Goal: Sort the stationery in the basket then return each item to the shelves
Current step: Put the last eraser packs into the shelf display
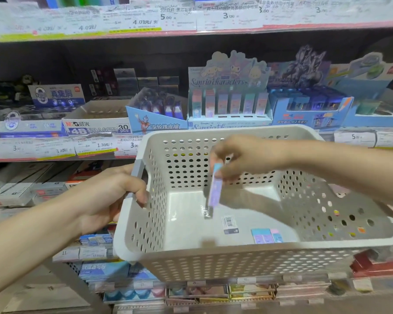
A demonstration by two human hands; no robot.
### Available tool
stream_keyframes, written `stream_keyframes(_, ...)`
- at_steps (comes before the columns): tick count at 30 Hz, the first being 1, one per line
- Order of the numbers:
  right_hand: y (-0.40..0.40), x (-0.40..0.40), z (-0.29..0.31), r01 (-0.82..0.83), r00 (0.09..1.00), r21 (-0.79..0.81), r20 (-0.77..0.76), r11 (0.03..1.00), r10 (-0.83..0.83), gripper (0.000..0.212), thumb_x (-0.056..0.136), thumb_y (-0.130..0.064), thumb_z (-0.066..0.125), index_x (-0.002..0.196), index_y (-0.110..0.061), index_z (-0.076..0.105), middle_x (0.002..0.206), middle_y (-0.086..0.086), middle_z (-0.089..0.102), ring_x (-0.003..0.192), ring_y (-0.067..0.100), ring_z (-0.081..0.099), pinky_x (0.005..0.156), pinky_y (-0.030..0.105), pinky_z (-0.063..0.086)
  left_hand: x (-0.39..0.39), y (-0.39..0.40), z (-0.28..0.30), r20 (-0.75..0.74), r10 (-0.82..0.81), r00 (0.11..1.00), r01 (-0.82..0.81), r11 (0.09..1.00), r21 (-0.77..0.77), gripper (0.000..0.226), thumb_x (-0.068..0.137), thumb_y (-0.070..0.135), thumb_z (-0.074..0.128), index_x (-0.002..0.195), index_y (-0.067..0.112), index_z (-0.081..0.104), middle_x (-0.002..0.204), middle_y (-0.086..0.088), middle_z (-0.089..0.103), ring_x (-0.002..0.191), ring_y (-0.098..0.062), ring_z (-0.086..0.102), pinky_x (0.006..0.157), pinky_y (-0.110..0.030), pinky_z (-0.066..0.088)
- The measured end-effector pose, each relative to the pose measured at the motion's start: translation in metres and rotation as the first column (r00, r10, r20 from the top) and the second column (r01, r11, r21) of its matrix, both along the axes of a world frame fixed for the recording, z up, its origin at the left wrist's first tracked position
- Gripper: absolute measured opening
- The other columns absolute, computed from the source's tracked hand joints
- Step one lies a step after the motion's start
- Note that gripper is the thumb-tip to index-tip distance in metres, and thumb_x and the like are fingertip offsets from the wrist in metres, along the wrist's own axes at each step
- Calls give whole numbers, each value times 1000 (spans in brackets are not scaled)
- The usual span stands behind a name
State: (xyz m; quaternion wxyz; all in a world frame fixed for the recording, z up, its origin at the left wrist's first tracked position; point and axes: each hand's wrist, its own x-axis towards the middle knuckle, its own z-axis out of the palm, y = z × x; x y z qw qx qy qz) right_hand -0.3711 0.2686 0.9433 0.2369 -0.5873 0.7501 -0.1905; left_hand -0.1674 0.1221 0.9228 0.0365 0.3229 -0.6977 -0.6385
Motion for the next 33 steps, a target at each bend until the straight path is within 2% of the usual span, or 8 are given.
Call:
stream_keyframes(2,2,-10,27,83,992,-239,-75,967,-103,7,91,-11,59,94,-14,64,81,2,68,67,7,64,70,17,55,-1,-1,-1,4,-7,1000,7,1000,0,65,44,0,54,107,7,64,83,-19,67,67,-30,61,74,-43,42)
stream_keyframes(4,-1,-25,45,118,955,-460,-189,880,-227,20,91,-12,59,110,-11,65,80,-10,62,67,1,62,69,13,51,-1,0,0,8,-13,1000,13,1000,0,64,45,0,54,107,8,65,85,-19,69,71,-30,63,79,-46,45)
stream_keyframes(8,-16,-53,56,120,885,-666,-264,736,-383,29,88,-13,61,117,-10,58,103,2,61,92,24,64,87,37,52,-2,2,2,16,-20,1000,20,1000,-14,62,45,1,53,105,8,66,86,-18,69,77,-33,61,84,-50,41)
stream_keyframes(10,-25,-62,53,102,860,-664,-315,741,-401,25,87,-7,59,112,-10,61,101,4,62,88,23,63,86,38,52,-2,2,2,12,-22,1000,23,1000,-14,64,45,1,53,108,5,64,85,-18,68,75,-31,62,82,-47,44)
stream_keyframes(14,-37,-69,47,93,860,-660,-323,745,-394,20,89,-7,60,109,-8,62,93,1,56,80,22,60,82,36,52,-1,2,3,-27,-36,999,34,999,-41,71,48,1,54,119,-6,55,83,-18,64,65,-23,62,60,-30,54)
stream_keyframes(20,-38,-75,41,103,882,-693,-267,714,-387,21,89,-14,62,109,-8,62,98,4,62,88,16,58,82,29,50,2,2,3,-43,-39,998,37,998,-49,72,48,1,52,119,-9,53,82,-19,62,63,-22,60,52,-25,53)
stream_keyframes(29,-35,-79,39,232,892,-728,-105,645,-440,19,85,-16,68,103,-11,66,92,-3,63,86,7,58,66,-2,40,0,1,3,-19,-29,999,27,997,-65,71,48,2,53,118,-8,55,83,-18,63,63,-22,61,53,-26,53)
stream_keyframes(33,-34,-74,40,176,901,-679,-181,713,-394,18,83,-17,70,100,-11,68,95,1,68,88,9,64,71,4,44,-1,0,4,10,-35,999,35,998,-49,63,45,1,53,108,2,64,82,-18,67,67,-27,63,61,-33,53)
